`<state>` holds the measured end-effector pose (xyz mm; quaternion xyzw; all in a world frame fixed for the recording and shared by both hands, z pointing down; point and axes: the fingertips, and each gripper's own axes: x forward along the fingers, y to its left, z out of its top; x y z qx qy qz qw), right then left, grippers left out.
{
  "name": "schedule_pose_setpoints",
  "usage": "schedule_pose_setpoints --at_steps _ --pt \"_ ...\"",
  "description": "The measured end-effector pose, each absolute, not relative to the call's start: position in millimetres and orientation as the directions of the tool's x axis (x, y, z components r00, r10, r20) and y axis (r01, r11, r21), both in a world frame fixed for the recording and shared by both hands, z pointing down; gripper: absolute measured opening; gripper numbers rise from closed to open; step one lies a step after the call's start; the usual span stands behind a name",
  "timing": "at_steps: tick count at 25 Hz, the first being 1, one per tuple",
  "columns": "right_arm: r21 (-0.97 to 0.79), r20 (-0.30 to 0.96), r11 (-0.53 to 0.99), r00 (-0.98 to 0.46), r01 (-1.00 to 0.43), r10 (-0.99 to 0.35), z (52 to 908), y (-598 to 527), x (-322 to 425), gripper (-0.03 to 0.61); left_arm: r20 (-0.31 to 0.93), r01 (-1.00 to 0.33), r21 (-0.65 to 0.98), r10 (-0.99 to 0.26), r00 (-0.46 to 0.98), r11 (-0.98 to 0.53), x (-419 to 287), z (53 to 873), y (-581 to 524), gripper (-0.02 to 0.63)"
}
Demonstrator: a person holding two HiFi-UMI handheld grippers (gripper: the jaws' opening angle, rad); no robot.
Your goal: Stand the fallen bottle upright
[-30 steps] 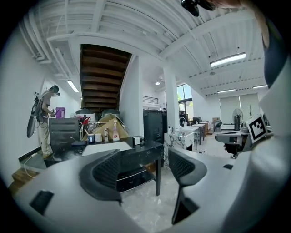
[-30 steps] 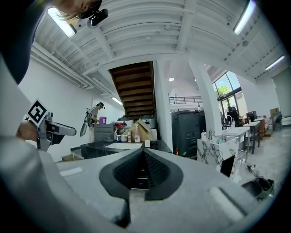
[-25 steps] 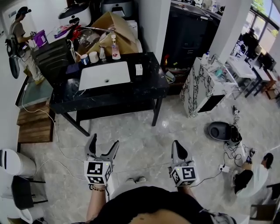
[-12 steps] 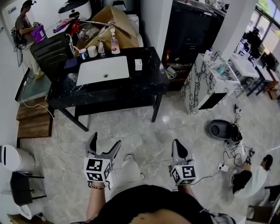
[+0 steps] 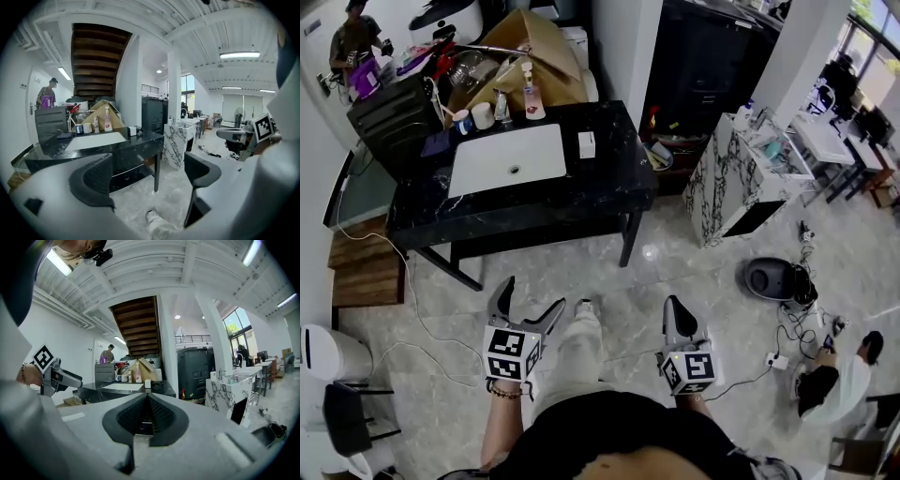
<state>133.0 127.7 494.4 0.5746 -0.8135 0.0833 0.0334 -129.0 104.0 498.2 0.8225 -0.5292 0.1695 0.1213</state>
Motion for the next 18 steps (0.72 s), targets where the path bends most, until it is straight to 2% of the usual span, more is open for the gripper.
schedule_pose_setpoints --at_steps 3,7,12,18 --pt "-0.113 0.141 0.330 -0.344 -0.937 -0.928 493 94 126 0.003 0.390 -0.904 0.035 -0.827 0.405 -0.426 -126 492 67 0.454" --pt "-0.127 0.141 0.359 -0.375 -0.925 -0.916 486 43 108 0.004 0.420 -0.898 -0.046 -0.824 0.380 -0.438 -131 491 13 0.454" --pt "-0.140 0.154 0.344 -0.364 -0.928 -0.919 483 -30 101 0.003 0.410 -0.892 0.029 -0.809 0.422 -0.451 -139 489 -60 0.454" --pt "-0.155 0.155 0.315 -0.338 -0.936 -0.928 477 -111 93 0.003 0.420 -0.867 0.011 -0.784 0.457 -0.499 -146 481 -145 0.454"
